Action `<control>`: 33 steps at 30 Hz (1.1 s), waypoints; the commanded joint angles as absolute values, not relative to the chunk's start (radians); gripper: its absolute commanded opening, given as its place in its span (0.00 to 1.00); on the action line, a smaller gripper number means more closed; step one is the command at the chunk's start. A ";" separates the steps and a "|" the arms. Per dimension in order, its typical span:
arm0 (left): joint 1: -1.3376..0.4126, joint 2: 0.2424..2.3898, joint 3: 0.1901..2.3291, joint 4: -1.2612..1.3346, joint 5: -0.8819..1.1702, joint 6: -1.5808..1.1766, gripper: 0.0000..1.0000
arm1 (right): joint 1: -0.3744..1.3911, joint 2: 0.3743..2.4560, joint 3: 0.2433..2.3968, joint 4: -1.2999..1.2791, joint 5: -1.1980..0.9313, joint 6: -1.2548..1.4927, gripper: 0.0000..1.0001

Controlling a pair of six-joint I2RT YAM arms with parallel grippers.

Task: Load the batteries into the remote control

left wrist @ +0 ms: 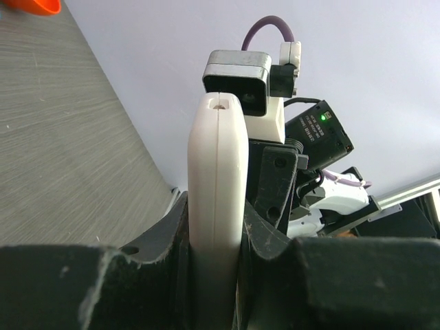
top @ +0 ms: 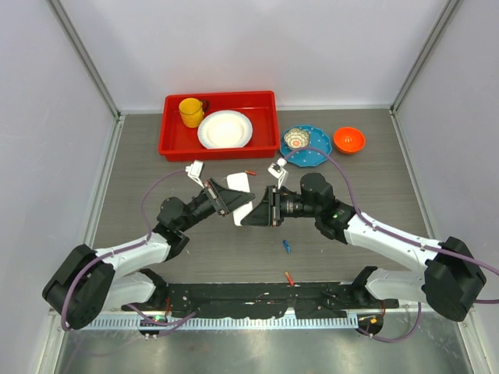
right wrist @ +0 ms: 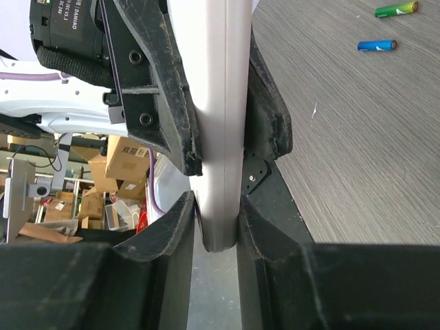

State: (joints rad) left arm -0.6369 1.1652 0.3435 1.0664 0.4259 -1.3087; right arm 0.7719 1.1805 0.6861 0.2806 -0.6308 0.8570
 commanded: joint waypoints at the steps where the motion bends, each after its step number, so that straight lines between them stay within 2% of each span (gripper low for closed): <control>1: -0.729 1.125 0.310 1.057 0.503 -1.312 0.00 | 0.747 1.212 0.744 0.425 -0.485 0.827 0.01; 4: -0.729 1.080 0.316 0.979 0.479 -1.266 0.00 | 0.747 1.220 0.746 0.446 -0.577 0.825 0.01; 5: -0.729 1.071 0.319 0.963 0.474 -1.253 0.00 | 0.747 1.215 0.739 0.452 -0.584 0.825 0.15; 8: -0.727 1.055 0.333 0.927 0.462 -1.230 0.00 | 0.747 1.171 0.721 0.439 -0.571 0.821 0.35; 14: -0.727 1.071 0.336 0.946 0.468 -1.239 0.00 | 0.744 1.127 0.704 0.465 -0.555 0.824 0.46; 16: -0.727 1.072 0.336 0.953 0.466 -1.242 0.00 | 0.744 1.129 0.709 0.460 -0.557 0.824 0.47; 20: -0.727 1.052 0.333 0.942 0.445 -1.243 0.00 | 0.744 1.144 0.709 0.457 -0.581 0.824 0.40; 25: -0.726 1.034 0.333 0.919 0.420 -1.227 0.00 | 0.745 1.149 0.692 0.462 -0.641 0.839 0.43; 33: -0.727 1.035 0.336 0.940 0.399 -1.224 0.00 | 0.744 1.160 0.635 0.543 -0.710 0.917 0.41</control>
